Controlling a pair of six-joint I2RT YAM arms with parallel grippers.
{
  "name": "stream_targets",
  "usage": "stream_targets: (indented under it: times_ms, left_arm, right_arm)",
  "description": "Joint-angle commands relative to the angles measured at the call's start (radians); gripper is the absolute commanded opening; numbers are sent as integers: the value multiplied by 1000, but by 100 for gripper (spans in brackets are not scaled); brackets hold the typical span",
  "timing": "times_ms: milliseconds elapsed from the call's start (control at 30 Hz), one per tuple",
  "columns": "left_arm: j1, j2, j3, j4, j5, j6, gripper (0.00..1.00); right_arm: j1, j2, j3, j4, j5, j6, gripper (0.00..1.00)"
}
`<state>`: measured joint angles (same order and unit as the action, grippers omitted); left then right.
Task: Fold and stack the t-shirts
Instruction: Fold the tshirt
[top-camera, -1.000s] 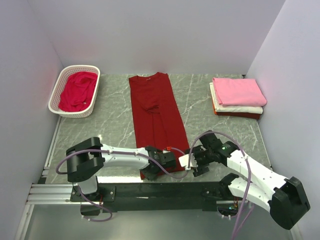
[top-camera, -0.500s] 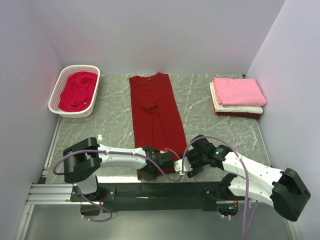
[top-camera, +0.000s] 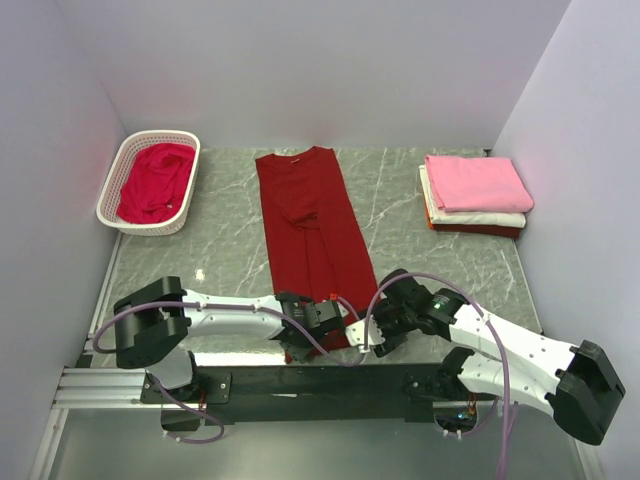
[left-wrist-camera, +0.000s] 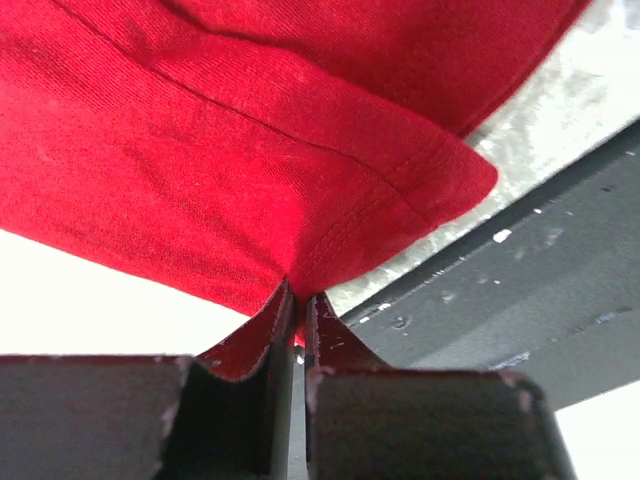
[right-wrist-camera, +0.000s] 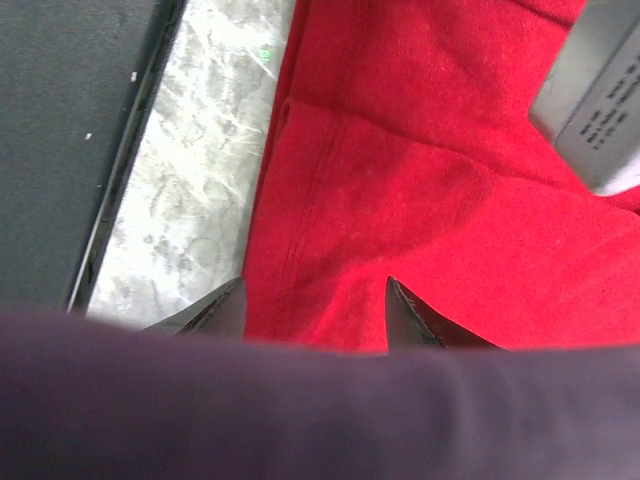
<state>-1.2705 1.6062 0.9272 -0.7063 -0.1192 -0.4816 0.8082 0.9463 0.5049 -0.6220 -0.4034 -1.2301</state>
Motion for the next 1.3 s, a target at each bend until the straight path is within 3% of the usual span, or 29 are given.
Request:
stream_targets:
  times_ms: [0,433,633,767,867,1267]
  left_arm:
    - [33,-41,-19,73,56,-22,2]
    - [91,-55,-65,129,138,-6,1]
    - [100,-61,-85,148,148,-15,1]
    - [100,-49,-85,149,147,-8,1]
    - [102,-51,-80,148,145,0,1]
    - [154,-91,-136,218,266,9,1]
  right_arm:
    - [20,-26,26,-97,-58,-92,64]
    - [49,3,-19,-87,18,-152,65]
    - [-49,-38,121,-94,-197,25,65]
    - [-176,-30,181,-126,-325,26,67]
    - [-236,-37,173,-237,-325,-115,66]
    - [-248,-83,20,-294,-229,-445,60]
